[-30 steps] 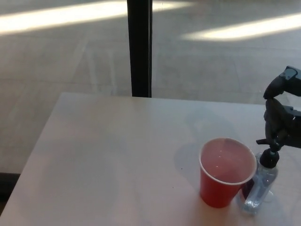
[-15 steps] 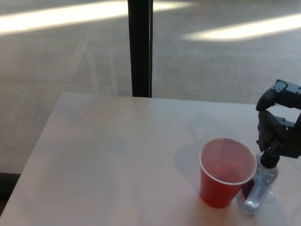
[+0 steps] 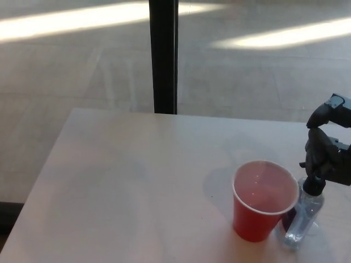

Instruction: The robot uses its right hand fist to press the hand soap kept in the middle of the table to get liquid hand soap out

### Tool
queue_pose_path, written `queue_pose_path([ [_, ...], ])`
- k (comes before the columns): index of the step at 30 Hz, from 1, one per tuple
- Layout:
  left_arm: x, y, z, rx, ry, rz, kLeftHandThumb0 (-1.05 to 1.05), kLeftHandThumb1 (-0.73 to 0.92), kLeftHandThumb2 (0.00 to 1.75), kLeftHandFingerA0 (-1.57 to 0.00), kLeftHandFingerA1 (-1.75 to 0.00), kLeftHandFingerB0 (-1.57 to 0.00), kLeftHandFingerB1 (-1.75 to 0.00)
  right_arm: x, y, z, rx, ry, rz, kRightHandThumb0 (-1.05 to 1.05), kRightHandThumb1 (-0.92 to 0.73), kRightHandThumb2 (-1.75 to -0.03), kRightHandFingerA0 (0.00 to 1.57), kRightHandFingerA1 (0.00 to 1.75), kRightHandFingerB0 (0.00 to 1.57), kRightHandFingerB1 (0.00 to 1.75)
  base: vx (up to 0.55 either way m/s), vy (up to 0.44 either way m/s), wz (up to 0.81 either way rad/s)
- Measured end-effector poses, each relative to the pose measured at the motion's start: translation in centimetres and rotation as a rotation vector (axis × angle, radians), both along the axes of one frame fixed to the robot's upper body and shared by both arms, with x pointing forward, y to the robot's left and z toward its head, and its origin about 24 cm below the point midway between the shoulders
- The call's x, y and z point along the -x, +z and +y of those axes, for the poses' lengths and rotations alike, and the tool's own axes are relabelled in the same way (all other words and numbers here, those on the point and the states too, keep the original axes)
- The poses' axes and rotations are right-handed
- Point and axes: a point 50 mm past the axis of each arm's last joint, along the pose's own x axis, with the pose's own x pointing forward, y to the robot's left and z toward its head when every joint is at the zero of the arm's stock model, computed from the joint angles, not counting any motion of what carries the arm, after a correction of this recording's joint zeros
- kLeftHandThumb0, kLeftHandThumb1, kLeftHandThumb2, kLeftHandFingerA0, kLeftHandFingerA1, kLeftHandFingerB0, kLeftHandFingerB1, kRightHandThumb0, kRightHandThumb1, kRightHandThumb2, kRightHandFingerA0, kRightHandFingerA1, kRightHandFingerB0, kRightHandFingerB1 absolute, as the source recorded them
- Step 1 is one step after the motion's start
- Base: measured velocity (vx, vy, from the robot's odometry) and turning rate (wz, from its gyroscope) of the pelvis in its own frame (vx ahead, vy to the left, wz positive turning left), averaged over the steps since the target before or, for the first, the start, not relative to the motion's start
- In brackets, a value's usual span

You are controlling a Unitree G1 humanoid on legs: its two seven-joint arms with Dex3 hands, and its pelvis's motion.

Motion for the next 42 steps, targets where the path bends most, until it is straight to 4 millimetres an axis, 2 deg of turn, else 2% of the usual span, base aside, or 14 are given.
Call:
queue_pose_path([
  [1,-0.1,0.1,0.0,-0.001,-0.002,-0.004,-0.19,0.44,0.99,-0.65,-0.84,-0.51,-0.76,0.0,-0.1,0.1,-0.008,-0.002,0.002,-0.16,-0.59,-1.19,1.0,1.75,0.79,1.53,0.0,0.0,0.0],
  [4,-0.2,0.2,0.0,-0.002,-0.005,-0.013,-0.19,0.46,0.96,-0.67,-0.83,-0.52,-0.75,0.2,-0.3,0.2,-0.009,0.0,0.002,-0.18,-0.6,-1.14,0.98,1.75,0.77,1.57,0.0,0.0,0.0],
  [5,-0.3,0.1,0.0,-0.002,-0.009,-0.011,-0.2,0.5,0.88,-0.66,-0.84,-0.54,-0.76,0.2,-0.4,0.3,-0.003,0.003,0.003,-0.18,-0.58,-1.2,0.98,1.75,0.77,1.58,0.0,0.0,0.0],
  [7,-0.3,0.1,-0.1,-0.002,-0.011,-0.006,-0.19,0.45,0.97,-0.66,-0.84,-0.51,-0.75,0.3,-0.5,0.5,0.013,0.012,0.001,-0.18,-0.6,-1.17,0.98,1.75,0.78,1.59,0.0,0.0,0.0],
  [8,-0.3,0.1,-0.1,-0.001,-0.012,-0.005,-0.16,0.45,0.99,-0.63,-0.83,-0.49,-0.74,0.4,-0.6,0.6,0.023,0.014,0.001,-0.19,-0.57,-1.22,0.98,1.75,0.76,1.61,0.0,0.0,0.0],
  [11,-0.3,0.1,0.0,-0.001,-0.008,-0.011,-0.17,0.49,0.92,-0.63,-0.87,-0.52,-0.78,0.5,-0.7,0.6,0.046,0.019,-0.006,-0.18,-0.57,-1.24,0.99,1.75,0.77,1.59,0.0,0.0,0.0],
  [12,-0.3,0.1,0.0,-0.001,-0.007,-0.012,-0.17,0.45,0.99,-0.65,-0.84,-0.53,-0.77,0.5,-0.8,0.6,0.055,0.019,-0.01,-0.17,-0.57,-1.24,0.99,1.75,0.78,1.59,0.0,0.0,0.0],
  [15,-0.4,0.1,0.0,-0.001,-0.008,-0.013,-0.2,0.44,0.97,-0.7,-0.86,-0.54,-0.77,0.6,-0.8,0.4,0.066,0.022,-0.02,-0.16,-0.56,-1.24,0.96,1.75,0.75,1.6,0.0,0.0,0.0],
  [20,-0.5,0.2,-0.1,-0.005,-0.021,-0.008,-0.19,0.45,0.97,-0.67,-0.84,-0.51,-0.75,0.9,-0.8,0.0,0.098,0.041,-0.029,-0.16,-0.53,-1.28,0.97,1.75,0.69,1.67,0.0,0.0,0.0],
  [21,-0.5,0.1,-0.1,-0.004,-0.019,-0.008,-0.19,0.45,0.97,-0.68,-0.85,-0.5,-0.74,0.9,-0.9,-0.1,0.107,0.045,-0.032,-0.16,-0.54,-1.26,0.96,1.75,0.74,1.62,0.0,0.0,0.0],
  [26,-0.5,0.2,-0.1,-0.002,-0.015,-0.013,-0.19,0.44,1.0,-0.66,-0.85,-0.52,-0.77,1.1,-0.9,-0.5,0.14,0.065,-0.036,-0.15,-0.54,-1.26,0.96,1.75,0.74,1.61,0.0,0.0,0.0],
  [37,-0.7,0.3,-0.1,-0.006,-0.028,-0.016,-0.21,0.44,1.0,-0.64,-0.84,-0.5,-0.76,1.2,-1.0,-0.8,0.153,0.104,-0.04,-0.16,-0.51,-1.3,0.98,1.75,0.71,1.68,0.0,0.0,0.0],
  [38,-0.7,0.3,-0.1,-0.007,-0.028,-0.019,-0.21,0.5,0.92,-0.66,-0.88,-0.53,-0.79,1.2,-1.0,-0.7,0.152,0.108,-0.041,-0.16,-0.55,-1.25,0.97,1.75,0.76,1.64,0.0,0.0,0.0],
  [42,-0.7,0.3,-0.1,-0.006,-0.027,-0.018,-0.22,0.5,0.91,-0.65,-0.86,-0.54,-0.78,1.2,-1.1,-0.4,0.153,0.121,-0.043,-0.16,-0.53,-1.29,0.99,1.75,0.72,1.68,0.0,0.0,0.0],
])
